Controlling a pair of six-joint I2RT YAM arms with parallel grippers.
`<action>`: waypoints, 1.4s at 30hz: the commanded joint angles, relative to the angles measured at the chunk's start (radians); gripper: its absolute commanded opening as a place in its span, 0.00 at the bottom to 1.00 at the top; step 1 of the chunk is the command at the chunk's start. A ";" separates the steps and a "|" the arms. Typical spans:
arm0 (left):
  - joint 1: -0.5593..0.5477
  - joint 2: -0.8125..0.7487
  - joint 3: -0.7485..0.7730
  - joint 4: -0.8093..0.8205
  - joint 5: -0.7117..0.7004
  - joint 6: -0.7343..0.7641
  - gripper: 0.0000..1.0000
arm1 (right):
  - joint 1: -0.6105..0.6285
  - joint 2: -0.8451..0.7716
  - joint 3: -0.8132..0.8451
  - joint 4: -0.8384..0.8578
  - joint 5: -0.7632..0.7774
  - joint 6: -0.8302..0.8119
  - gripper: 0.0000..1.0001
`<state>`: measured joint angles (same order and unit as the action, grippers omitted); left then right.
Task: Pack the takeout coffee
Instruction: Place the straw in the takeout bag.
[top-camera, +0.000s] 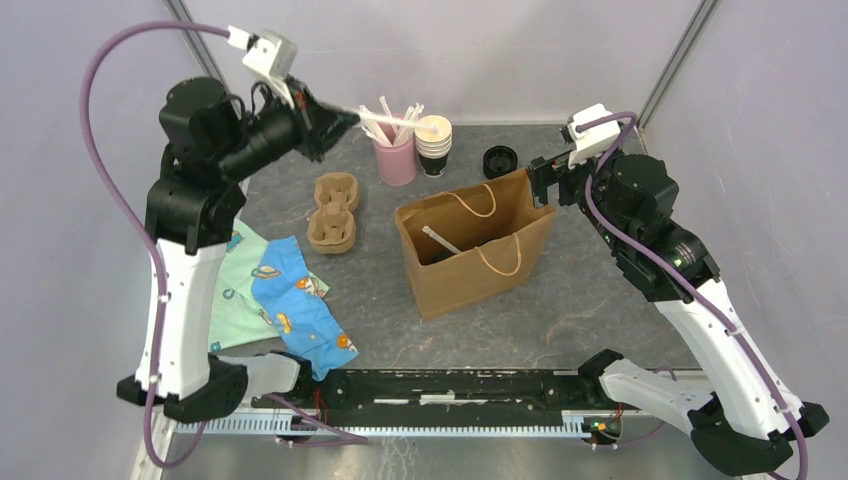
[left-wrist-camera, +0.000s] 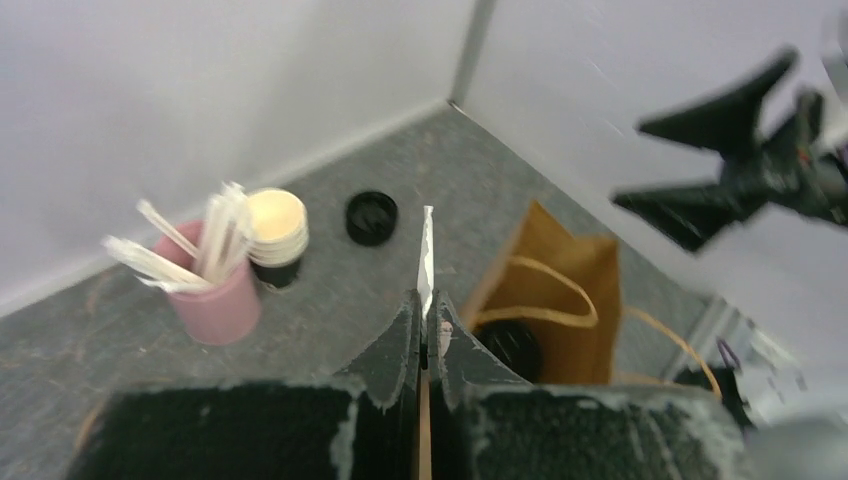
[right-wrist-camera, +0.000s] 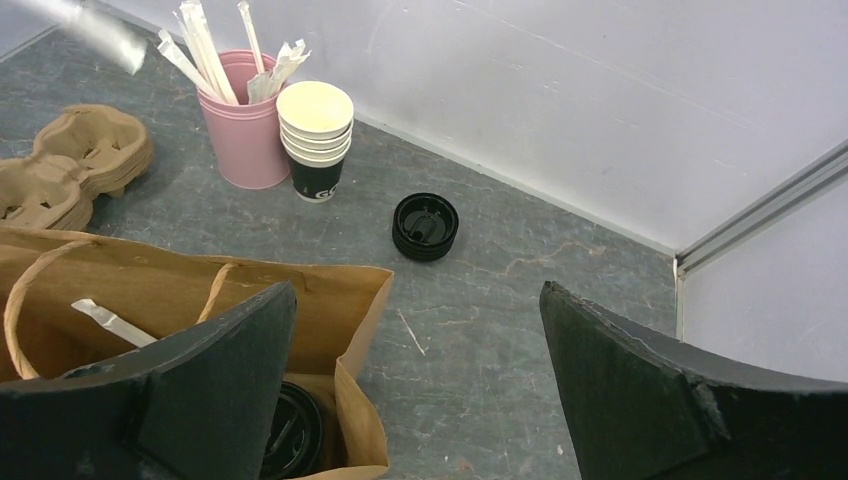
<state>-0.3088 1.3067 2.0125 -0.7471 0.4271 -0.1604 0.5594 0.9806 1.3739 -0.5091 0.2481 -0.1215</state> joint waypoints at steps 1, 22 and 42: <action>0.002 -0.085 -0.158 -0.003 0.187 0.102 0.02 | 0.003 -0.001 0.003 0.037 0.010 0.002 0.98; -0.046 -0.272 -0.235 -0.139 0.164 0.154 0.02 | 0.003 0.091 0.059 -0.003 -0.001 0.022 0.98; -0.202 -0.044 -0.362 -0.009 0.340 0.054 0.82 | 0.002 -0.019 0.001 -0.011 0.084 0.032 0.98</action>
<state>-0.4927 1.2549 1.6131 -0.8062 0.7433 -0.0872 0.5610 1.0058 1.3811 -0.5320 0.2741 -0.1017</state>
